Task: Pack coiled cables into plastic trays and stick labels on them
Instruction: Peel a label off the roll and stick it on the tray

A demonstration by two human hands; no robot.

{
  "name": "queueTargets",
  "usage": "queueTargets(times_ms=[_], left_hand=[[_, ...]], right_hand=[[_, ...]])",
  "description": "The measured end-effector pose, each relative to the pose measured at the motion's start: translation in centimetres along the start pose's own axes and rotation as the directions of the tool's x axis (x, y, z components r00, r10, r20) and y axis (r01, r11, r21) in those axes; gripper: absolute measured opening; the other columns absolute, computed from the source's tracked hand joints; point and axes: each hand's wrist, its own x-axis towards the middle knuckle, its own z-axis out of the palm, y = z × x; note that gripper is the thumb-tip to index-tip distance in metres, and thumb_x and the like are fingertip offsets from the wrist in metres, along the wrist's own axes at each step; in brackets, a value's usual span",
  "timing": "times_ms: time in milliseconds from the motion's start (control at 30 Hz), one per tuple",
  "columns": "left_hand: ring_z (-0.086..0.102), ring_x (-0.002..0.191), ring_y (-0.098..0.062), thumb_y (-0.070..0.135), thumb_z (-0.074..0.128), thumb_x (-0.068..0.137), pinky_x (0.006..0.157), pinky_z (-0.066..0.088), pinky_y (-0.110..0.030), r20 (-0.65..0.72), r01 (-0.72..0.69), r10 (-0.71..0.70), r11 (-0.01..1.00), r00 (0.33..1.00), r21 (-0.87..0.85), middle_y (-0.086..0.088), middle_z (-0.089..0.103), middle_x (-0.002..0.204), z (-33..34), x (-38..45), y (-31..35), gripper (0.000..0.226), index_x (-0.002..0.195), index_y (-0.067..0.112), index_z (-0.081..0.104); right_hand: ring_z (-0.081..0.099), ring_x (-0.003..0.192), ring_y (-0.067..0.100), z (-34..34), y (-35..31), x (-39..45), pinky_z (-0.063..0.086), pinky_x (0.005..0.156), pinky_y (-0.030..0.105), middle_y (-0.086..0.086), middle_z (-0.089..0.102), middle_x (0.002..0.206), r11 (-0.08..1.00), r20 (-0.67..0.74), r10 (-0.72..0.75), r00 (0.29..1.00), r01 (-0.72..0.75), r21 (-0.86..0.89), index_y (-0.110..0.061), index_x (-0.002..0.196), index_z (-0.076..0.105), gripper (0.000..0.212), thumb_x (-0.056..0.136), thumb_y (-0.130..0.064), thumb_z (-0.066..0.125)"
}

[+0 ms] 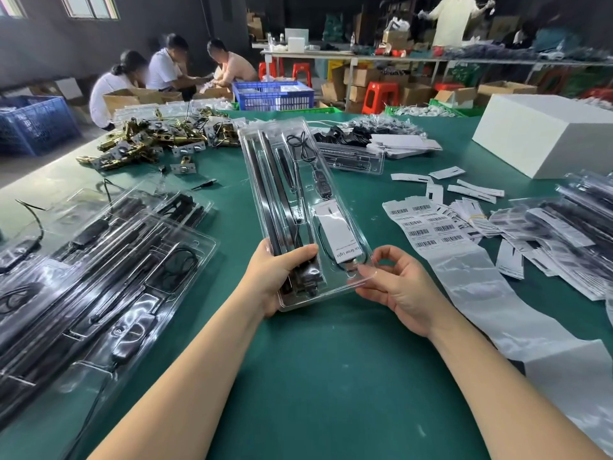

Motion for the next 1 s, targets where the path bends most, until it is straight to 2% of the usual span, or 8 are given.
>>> queueTargets(times_ms=[167,267,433,500,567,733,900,1000], left_hand=[[0.072,0.081,-0.025,0.017,0.09,0.058,0.07,0.058,-0.043,0.02,0.006,-0.006,1.0,1.0,0.029,-0.011,0.074,0.094,-0.2,0.0,0.1,0.065,0.114,0.01,0.057],[0.072,0.083,-0.031,0.016,0.09,0.056,0.068,0.057,-0.044,0.058,0.004,-0.005,1.0,0.998,0.007,-0.016,0.073,0.097,-0.1,-0.1,0.1,0.07,0.117,0.007,0.055],[0.071,0.088,-0.033,0.029,0.094,0.037,0.076,0.057,-0.056,0.051,0.012,-0.014,0.998,0.999,0.054,-0.016,0.073,0.099,0.0,-0.2,0.3,0.092,0.118,0.008,0.056],[0.071,0.08,-0.029,0.026,0.093,0.044,0.069,0.059,-0.05,0.05,0.013,-0.016,0.999,0.999,0.051,-0.016,0.073,0.096,-0.1,-0.2,0.4,0.084,0.117,0.008,0.057],[0.071,0.075,-0.027,0.02,0.091,0.053,0.063,0.058,-0.042,0.054,0.013,-0.015,0.999,0.998,0.043,-0.014,0.074,0.092,-0.1,-0.2,0.4,0.073,0.116,0.007,0.057],[0.071,0.075,-0.024,0.016,0.089,0.06,0.064,0.058,-0.041,0.051,0.022,-0.025,0.998,0.998,0.059,-0.015,0.073,0.094,-0.1,-0.2,0.3,0.066,0.116,0.008,0.055],[0.071,0.072,-0.024,0.012,0.087,0.063,0.061,0.057,-0.039,0.064,0.022,-0.026,0.997,0.998,0.068,-0.013,0.074,0.09,-0.2,-0.1,0.2,0.057,0.111,0.009,0.057],[0.069,0.066,-0.021,0.007,0.085,0.065,0.057,0.055,-0.032,0.108,0.007,-0.017,0.996,0.994,0.093,-0.008,0.073,0.079,-0.2,0.0,0.1,0.045,0.103,0.01,0.059]], right_hand=[[0.069,0.065,0.018,0.5,0.1,0.1,0.058,0.056,0.028,0.01,0.074,0.081,0.999,-0.052,-0.026,0.998,0.024,-0.045,-0.016,0.092,0.049,0.02,0.086,-0.009,0.067],[0.071,0.067,0.02,0.8,0.3,-0.1,0.057,0.056,0.029,0.012,0.075,0.082,0.992,-0.079,-0.087,0.993,0.079,-0.098,-0.023,0.103,0.055,0.034,0.075,-0.022,0.074],[0.072,0.073,0.019,1.1,1.0,0.0,0.055,0.058,0.027,0.009,0.075,0.077,0.933,-0.149,-0.294,0.944,0.25,-0.257,-0.031,0.108,0.061,0.029,0.086,-0.014,0.071],[0.072,0.076,0.016,1.0,0.9,0.0,0.056,0.06,0.025,0.006,0.075,0.078,0.913,-0.122,-0.322,0.939,0.275,-0.301,-0.034,0.114,0.06,0.035,0.087,-0.014,0.071],[0.072,0.079,0.015,0.7,0.6,0.1,0.057,0.063,0.026,0.003,0.076,0.086,0.913,-0.087,-0.317,0.945,0.278,-0.299,-0.032,0.116,0.061,0.038,0.086,-0.013,0.072],[0.071,0.09,0.012,-0.1,0.0,0.1,0.055,0.064,0.022,-0.004,0.074,0.106,0.927,-0.014,-0.245,0.969,0.23,-0.298,-0.03,0.119,0.065,0.049,0.071,-0.029,0.075],[0.071,0.086,0.015,-1.0,-0.2,0.4,0.057,0.064,0.026,0.001,0.075,0.103,0.942,0.029,-0.176,0.984,0.178,-0.283,-0.028,0.11,0.07,0.032,0.084,-0.01,0.071],[0.072,0.084,0.021,-1.9,-0.7,0.3,0.057,0.065,0.026,0.009,0.075,0.102,0.97,0.08,-0.078,0.994,0.094,-0.222,-0.023,0.101,0.076,0.023,0.08,-0.016,0.07]])
